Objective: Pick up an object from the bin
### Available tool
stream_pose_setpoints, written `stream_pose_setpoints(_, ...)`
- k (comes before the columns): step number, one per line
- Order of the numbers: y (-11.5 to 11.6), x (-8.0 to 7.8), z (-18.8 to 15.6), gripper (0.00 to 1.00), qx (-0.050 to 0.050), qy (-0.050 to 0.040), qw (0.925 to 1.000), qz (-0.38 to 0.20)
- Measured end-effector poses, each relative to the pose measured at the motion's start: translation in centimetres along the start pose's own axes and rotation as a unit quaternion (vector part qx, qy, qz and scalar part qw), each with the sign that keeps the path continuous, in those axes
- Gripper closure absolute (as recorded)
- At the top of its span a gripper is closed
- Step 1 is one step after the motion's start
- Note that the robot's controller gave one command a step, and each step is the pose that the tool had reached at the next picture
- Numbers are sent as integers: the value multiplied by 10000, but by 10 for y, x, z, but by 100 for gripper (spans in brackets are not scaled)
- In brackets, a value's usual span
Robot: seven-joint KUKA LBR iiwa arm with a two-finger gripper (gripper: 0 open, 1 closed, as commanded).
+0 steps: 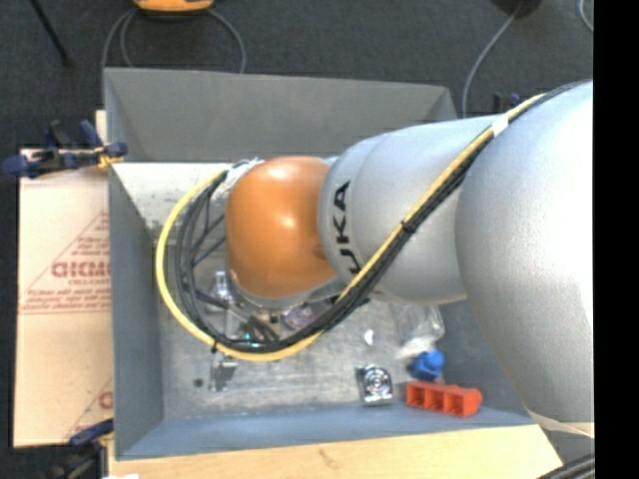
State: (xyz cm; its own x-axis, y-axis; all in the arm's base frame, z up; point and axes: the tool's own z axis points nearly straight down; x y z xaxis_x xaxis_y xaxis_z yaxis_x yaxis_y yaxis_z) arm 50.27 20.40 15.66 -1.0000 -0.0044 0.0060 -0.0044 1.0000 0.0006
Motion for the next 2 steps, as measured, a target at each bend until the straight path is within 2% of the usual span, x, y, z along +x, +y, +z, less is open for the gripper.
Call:
stream_pose_setpoints(1,-87,-50,84,0,-23,-64,9993,-375)
stream_pose_setpoints(2,-125,-44,81,0,-24,-114,9983,-572)
